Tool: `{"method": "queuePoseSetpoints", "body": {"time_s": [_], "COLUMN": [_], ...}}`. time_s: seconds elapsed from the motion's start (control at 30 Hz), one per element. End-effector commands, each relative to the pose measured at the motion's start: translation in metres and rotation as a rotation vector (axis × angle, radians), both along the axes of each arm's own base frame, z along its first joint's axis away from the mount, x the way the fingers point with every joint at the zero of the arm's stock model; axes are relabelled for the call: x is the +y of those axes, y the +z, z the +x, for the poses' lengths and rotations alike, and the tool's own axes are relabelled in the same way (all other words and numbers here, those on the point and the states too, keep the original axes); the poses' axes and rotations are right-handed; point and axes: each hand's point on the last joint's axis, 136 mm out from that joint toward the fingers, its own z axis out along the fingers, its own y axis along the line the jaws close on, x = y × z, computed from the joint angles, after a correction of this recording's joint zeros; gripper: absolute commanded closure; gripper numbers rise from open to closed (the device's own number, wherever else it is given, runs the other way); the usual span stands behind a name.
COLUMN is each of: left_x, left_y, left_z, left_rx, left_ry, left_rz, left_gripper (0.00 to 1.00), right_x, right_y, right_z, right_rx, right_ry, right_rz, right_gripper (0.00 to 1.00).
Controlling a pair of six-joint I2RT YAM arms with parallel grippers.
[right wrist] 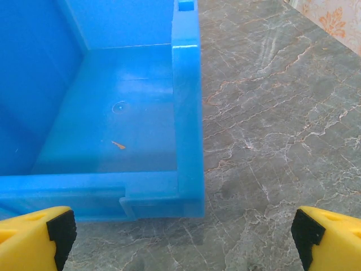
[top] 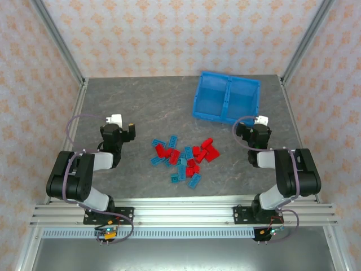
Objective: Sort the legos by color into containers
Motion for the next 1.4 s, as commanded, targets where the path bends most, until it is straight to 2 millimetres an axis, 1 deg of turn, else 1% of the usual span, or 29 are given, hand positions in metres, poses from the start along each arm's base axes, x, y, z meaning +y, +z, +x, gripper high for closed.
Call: {"method": "queuePoseSetpoints", "body": {"time_s": [0.0,0.47,0.57,0.63,0.67,0.7,0.77,0.83,0.87,0.93,1.0,1.03,1.1,1.17,1.23,1.3,1.33,1.37], "left_x": [0.001,0.001,0.001,0.001,0.001,0.001,0.001,0.001,0.001,0.001,0.002,0.005,0.013,0.010,-0.007,-0.027,-0.039,-0.057], "left_y": [0.011,0.011,0.011,0.011,0.011,0.011,0.011,0.011,0.011,0.011,0.013,0.016,0.033,0.052,0.075,0.099,0.109,0.120], "left_z": [0.004,0.004,0.004,0.004,0.004,0.004,0.004,0.004,0.004,0.004,0.004,0.003,0.002,-0.001,-0.005,-0.010,-0.013,-0.017], "left_rx": [-0.042,-0.042,-0.043,-0.042,-0.044,-0.042,-0.043,-0.043,-0.043,-0.043,-0.049,-0.030,0.001,-0.003,-0.036,-0.018,-0.006,0.008], "left_ry": [0.012,0.012,0.011,0.011,0.012,0.012,0.012,0.013,0.012,0.013,0.015,0.037,0.085,0.058,-0.040,-0.155,-0.214,-0.297], "left_rz": [-0.003,-0.003,-0.003,-0.004,-0.004,-0.003,-0.004,-0.004,-0.003,-0.004,-0.002,-0.001,0.010,0.017,-0.004,-0.044,-0.069,-0.080], "left_gripper": [0.00,0.00,0.00,0.00,0.00,0.00,0.00,0.00,0.00,0.00,0.00,0.00,0.00,0.00,0.00,0.00,0.00,0.00], "right_x": [0.000,0.000,-0.003,-0.015,-0.016,-0.015,-0.010,-0.002,0.008,0.032,0.055,0.067,0.089,0.104,0.116,0.128,0.135,0.144], "right_y": [0.012,0.011,0.014,0.028,0.037,0.051,0.077,0.103,0.108,0.102,0.097,0.090,0.084,0.078,0.069,0.058,0.053,0.048], "right_z": [0.005,0.004,0.004,0.002,0.001,-0.001,-0.012,-0.029,-0.037,-0.062,-0.081,-0.090,-0.099,-0.104,-0.107,-0.111,-0.111,-0.110], "right_rx": [-0.034,-0.031,-0.036,-0.026,-0.012,-0.008,0.019,0.090,0.142,0.338,0.503,0.585,0.685,0.766,0.834,0.899,0.918,0.931], "right_ry": [0.009,0.011,-0.010,-0.084,-0.095,-0.094,-0.119,-0.180,-0.179,-0.177,-0.145,-0.119,-0.054,-0.017,-0.002,-0.004,0.003,0.017], "right_rz": [-0.006,-0.003,-0.003,-0.006,-0.001,0.015,0.124,0.311,0.392,0.526,0.579,0.584,0.586,0.571,0.543,0.529,0.527,0.516], "right_gripper": [0.01,0.01,0.01,0.01,0.01,0.01,0.01,0.02,0.03,0.04,0.04,0.04,0.04,0.04,0.04,0.04,0.04,0.04]}}
